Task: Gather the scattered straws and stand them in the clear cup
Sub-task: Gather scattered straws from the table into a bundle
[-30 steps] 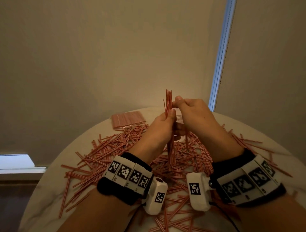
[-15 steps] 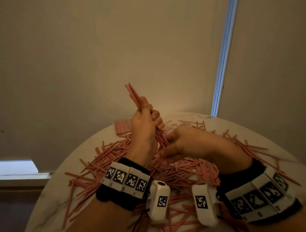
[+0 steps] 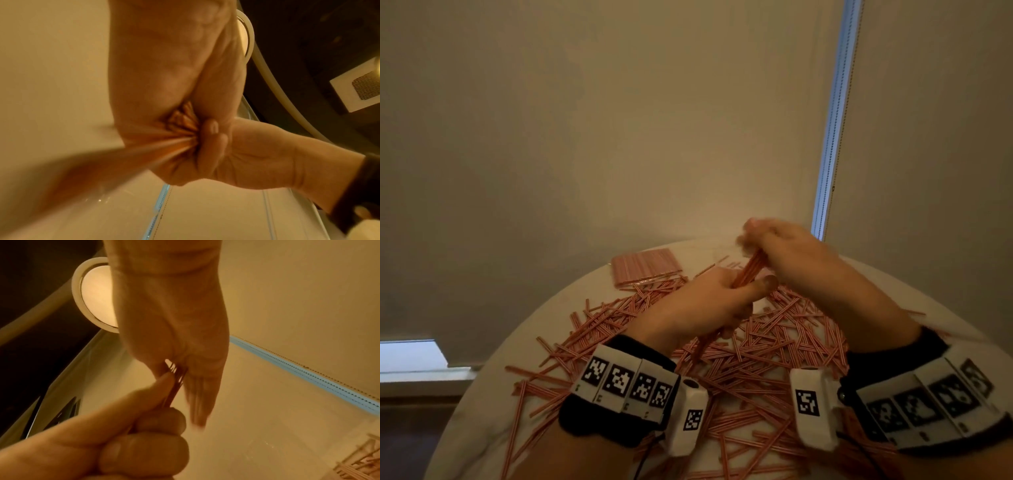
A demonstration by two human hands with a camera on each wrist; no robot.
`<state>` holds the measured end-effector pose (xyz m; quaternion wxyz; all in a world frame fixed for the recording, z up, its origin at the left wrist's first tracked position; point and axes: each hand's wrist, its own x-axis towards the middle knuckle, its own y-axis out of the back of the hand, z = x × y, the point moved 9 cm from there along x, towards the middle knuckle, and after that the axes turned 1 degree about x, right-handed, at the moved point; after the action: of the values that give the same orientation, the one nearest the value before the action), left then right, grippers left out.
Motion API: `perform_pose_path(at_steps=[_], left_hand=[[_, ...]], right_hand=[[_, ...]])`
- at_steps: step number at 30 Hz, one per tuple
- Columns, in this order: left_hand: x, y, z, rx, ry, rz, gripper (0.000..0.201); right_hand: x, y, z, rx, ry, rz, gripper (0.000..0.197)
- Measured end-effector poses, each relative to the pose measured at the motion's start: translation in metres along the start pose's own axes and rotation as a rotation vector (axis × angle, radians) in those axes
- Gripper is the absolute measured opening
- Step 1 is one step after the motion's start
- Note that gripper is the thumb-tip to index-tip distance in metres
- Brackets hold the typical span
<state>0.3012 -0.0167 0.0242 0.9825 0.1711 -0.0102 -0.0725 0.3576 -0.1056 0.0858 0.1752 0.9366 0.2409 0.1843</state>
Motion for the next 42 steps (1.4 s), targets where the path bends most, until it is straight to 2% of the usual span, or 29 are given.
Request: perform_pose_path(at_steps=[2,3,7,9,11,12,14,16,19,22,24,26,28,32,35,38,40,42], left_hand=[[0.001,0.002,0.005,0.066,-0.032,0.057,0.023],[0.001,0.006,0.006,0.104,-0.035,0.082,0.022],[-0.001,0.02,0.005,0.298,-0.046,0.14,0.029],[-0.002,0.019,0.009,0.333,-0.073,0.129,0.023],[-0.001,0.019,0.01,0.332,-0.061,0.141,0.022],[-0.002,0.021,0.01,0.324,-0.043,0.176,0.026],[-0.003,0.026,0.006,0.279,0.0,0.237,0.053],[-0.003,0.026,0.003,0.193,0.009,0.206,0.066],[-0.005,0.032,0.002,0.069,-0.004,0.174,0.066],[-0.005,0.055,-0.005,-0.022,0.03,0.358,0.072],[-0.004,0.059,-0.014,-0.207,0.083,0.451,0.072],[0.001,0.051,-0.016,-0.384,0.086,0.45,0.068],[0.005,0.043,-0.013,-0.456,0.037,0.447,0.057],[0.002,0.049,-0.016,-0.39,-0.013,0.572,0.035],[-0.004,0.06,-0.024,-0.488,-0.028,0.645,0.031],[0.001,0.063,-0.024,-0.484,-0.001,0.597,0.036],[0.01,0.068,-0.018,-0.335,0.067,0.527,0.045],[0.018,0.084,-0.011,-0.164,0.125,0.529,0.049]], right_hand=[[-0.004,-0.022,0.002,-0.062,-0.026,-0.164,0.042],[-0.004,-0.025,0.002,-0.138,0.0,-0.188,0.038],[0.001,-0.016,-0.011,-0.388,0.156,-0.06,0.012],[0.0,-0.023,-0.012,-0.468,0.2,-0.056,0.015],[-0.001,-0.031,-0.014,-0.585,0.252,-0.054,0.027],[-0.001,-0.033,-0.016,-0.635,0.278,-0.049,0.035],[0.0,-0.031,-0.017,-0.681,0.308,-0.029,0.044],[0.001,-0.023,-0.018,-0.686,0.318,0.007,0.049],[0.002,0.002,-0.016,-0.654,0.304,0.126,0.048],[0.003,0.035,-0.012,-0.592,0.258,0.279,0.049],[0.003,0.047,-0.01,-0.553,0.23,0.34,0.051],[0.004,0.044,-0.008,-0.549,0.209,0.344,0.05],[0.004,0.03,-0.005,-0.557,0.185,0.314,0.05],[0.003,0.009,-0.006,-0.488,0.209,0.232,0.048],[0.001,0.003,-0.011,-0.401,0.267,0.151,0.043],[-0.001,0.005,-0.013,-0.456,0.308,0.189,0.048],[0.002,0.012,-0.007,-0.472,0.287,0.249,0.051],[0.008,0.025,0.0,-0.514,0.239,0.301,0.052]])
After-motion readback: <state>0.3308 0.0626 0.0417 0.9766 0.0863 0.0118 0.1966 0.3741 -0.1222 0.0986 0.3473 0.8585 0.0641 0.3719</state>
